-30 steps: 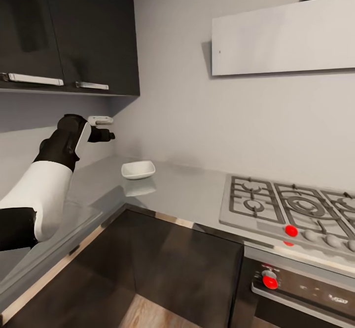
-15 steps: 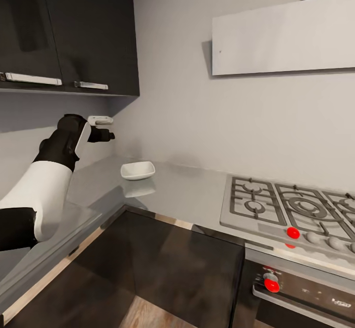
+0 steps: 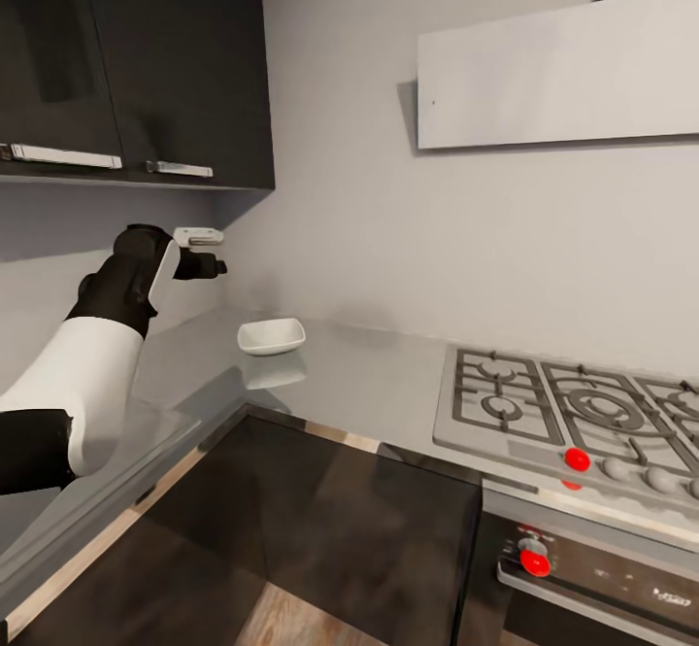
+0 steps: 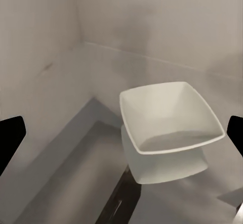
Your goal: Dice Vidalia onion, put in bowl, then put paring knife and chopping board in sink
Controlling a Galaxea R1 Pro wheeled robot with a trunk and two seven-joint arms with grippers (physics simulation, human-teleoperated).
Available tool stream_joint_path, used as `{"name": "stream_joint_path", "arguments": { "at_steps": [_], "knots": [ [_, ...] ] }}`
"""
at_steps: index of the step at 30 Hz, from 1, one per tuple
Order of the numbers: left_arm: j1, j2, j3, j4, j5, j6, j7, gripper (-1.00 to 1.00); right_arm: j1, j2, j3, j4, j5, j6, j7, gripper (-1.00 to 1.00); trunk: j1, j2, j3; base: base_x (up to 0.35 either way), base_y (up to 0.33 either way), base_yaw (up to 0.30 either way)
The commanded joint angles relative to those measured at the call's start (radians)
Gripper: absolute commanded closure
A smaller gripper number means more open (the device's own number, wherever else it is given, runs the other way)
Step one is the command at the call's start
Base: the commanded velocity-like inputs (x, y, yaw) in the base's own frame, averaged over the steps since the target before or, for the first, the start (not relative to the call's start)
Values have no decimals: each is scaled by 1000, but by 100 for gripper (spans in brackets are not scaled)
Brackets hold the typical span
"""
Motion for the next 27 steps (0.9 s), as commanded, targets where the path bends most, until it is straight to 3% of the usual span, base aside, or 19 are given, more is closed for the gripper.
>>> {"name": "stream_joint_path", "arguments": {
  "at_steps": [1,14,27],
  "knots": [
    [-1,0,-2,-1,1,4,2,-100,0,0,1,0,0,-3,-4,-100,-4,7,2,0,0,0],
    [-1,-3,-2,-2,2,4,3,-100,0,-2,1,-1,0,-4,-4,-100,-54,98,40,0,0,0],
    [-2,-6,-2,-2,3,5,3,-100,0,-2,3,-1,2,-4,-4,-100,-104,189,63,0,0,0]
  ]
}}
